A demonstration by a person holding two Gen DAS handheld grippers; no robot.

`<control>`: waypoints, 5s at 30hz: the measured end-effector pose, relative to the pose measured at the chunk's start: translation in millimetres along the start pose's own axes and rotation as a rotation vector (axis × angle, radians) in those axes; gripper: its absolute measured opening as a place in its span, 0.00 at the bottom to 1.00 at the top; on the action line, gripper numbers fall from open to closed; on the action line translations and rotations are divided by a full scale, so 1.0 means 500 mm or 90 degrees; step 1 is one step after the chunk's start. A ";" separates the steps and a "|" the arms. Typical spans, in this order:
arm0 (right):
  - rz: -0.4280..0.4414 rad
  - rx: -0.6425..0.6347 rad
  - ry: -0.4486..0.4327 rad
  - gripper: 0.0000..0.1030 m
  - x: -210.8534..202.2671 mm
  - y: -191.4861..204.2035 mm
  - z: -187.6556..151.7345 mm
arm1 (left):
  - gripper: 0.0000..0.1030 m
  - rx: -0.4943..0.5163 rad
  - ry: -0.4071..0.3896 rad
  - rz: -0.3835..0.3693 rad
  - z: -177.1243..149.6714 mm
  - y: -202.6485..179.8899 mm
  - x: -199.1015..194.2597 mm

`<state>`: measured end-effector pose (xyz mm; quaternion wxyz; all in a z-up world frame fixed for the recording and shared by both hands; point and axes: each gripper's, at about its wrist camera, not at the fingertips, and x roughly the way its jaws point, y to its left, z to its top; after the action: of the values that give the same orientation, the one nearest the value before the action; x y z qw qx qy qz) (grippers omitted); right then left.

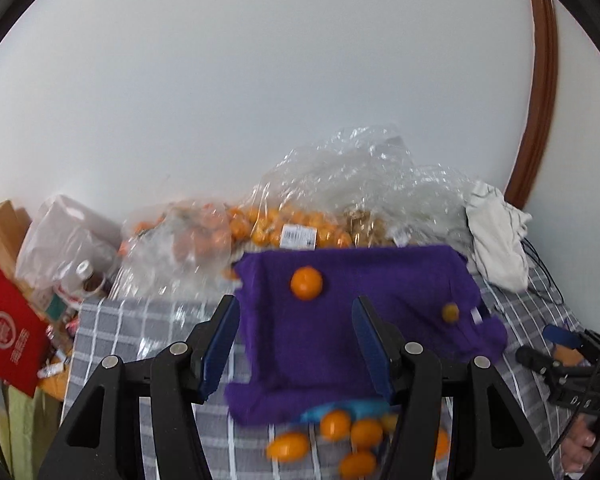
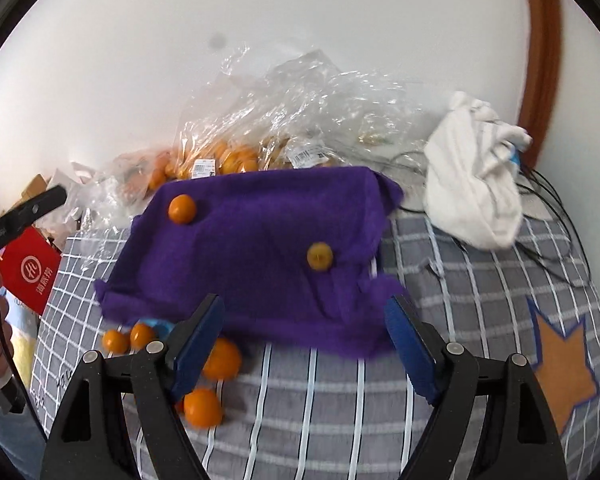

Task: Organize fruits
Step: 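Withdraw both grippers from the towel, then grasp an oval kumquat with the left gripper while the right gripper grasps a large orange, then carry both fruits onto the purple towel and open both grippers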

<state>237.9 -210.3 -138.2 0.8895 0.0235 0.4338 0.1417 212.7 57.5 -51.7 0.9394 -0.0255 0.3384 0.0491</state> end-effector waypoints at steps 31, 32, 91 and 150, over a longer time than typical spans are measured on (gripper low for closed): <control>0.048 -0.047 -0.016 0.53 -0.083 0.095 -0.174 | 0.55 -0.053 -0.003 -0.010 -0.179 0.063 -0.141; 0.048 -0.048 -0.016 0.51 -0.076 0.099 -0.179 | 0.55 -0.058 0.006 -0.013 -0.182 0.064 -0.132; 0.075 -0.017 -0.021 0.34 0.035 0.033 -0.142 | 0.40 -0.033 0.162 -0.059 -0.256 0.034 0.150; 0.059 -0.065 0.037 0.41 0.269 0.062 0.035 | 0.48 -0.036 0.189 -0.078 -0.068 0.008 0.358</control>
<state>322.9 -142.5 -225.2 0.8690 -0.0058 0.4503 0.2050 327.9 72.2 -192.3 0.8791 -0.0794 0.4700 -0.0029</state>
